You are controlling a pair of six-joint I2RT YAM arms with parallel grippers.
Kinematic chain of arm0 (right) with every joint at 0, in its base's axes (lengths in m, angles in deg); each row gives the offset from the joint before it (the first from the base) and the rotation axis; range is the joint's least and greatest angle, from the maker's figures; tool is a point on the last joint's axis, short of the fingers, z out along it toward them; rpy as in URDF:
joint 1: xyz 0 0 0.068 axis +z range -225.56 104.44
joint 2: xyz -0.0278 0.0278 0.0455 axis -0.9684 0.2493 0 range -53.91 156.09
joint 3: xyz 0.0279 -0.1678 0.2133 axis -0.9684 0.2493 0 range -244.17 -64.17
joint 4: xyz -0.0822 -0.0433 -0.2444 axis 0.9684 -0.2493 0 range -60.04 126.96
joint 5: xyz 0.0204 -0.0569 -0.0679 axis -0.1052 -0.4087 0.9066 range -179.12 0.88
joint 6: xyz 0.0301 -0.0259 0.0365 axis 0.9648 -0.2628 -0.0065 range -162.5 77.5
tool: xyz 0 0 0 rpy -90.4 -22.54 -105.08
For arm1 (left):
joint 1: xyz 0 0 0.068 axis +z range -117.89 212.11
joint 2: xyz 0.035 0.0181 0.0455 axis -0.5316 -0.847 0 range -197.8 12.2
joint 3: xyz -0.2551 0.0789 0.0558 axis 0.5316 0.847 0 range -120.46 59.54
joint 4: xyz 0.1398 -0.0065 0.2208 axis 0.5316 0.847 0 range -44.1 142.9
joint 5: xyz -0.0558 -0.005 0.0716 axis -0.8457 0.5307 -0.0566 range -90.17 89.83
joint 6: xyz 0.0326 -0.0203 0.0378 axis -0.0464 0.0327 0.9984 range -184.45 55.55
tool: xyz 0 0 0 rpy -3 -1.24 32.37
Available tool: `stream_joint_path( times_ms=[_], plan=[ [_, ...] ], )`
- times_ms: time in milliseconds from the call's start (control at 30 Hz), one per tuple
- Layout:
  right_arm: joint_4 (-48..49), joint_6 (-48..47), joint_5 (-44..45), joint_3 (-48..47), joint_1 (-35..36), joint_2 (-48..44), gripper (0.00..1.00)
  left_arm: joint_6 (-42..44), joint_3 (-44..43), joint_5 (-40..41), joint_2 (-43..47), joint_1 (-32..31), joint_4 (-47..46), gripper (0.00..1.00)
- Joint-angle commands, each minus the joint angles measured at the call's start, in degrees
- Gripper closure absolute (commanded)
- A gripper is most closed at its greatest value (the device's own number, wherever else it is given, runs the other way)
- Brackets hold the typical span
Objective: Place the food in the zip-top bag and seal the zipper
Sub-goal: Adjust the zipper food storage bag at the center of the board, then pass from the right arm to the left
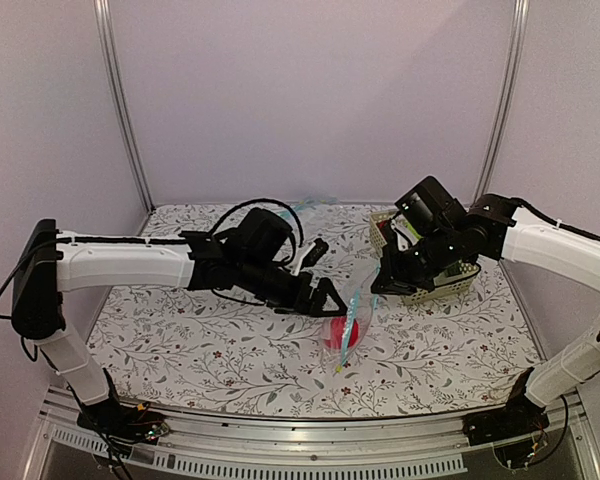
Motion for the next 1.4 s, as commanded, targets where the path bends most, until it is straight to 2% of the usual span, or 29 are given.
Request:
stream_joint_path(
  times_ms=[0, 233, 400, 700, 967, 1367],
  plan=[
    [1.4, 1.8, 2.5, 0.3, 0.3, -0.5, 1.0, 0.3, 1.0, 8.0, 0.9, -3.4, 4.5, 0.02],
    [1.7, 1.9, 3.1, 0.1, 0.3, -0.2, 1.0, -2.6, 0.9, 15.2, 1.2, -8.2, 4.0, 0.02],
    [1.8, 1.7, 3.3, 0.2, 0.4, -0.2, 1.0, -5.2, 1.1, 17.9, 0.4, -9.0, 0.4, 0.14],
    [1.8, 1.5, 4.1, 0.3, 0.4, -0.4, 1.0, -4.6, -3.6, 24.2, -1.8, -11.0, 0.0, 0.1],
    [1.7, 1.5, 4.0, 0.2, 0.4, -0.3, 1.0, -2.8, -8.5, 26.1, -6.6, -11.8, 0.8, 0.08],
    [1.6, 1.5, 4.2, 0.6, 0.4, -0.5, 1.0, 2.1, -12.3, 38.8, -7.5, -13.5, 10.2, 0.29]
  ],
)
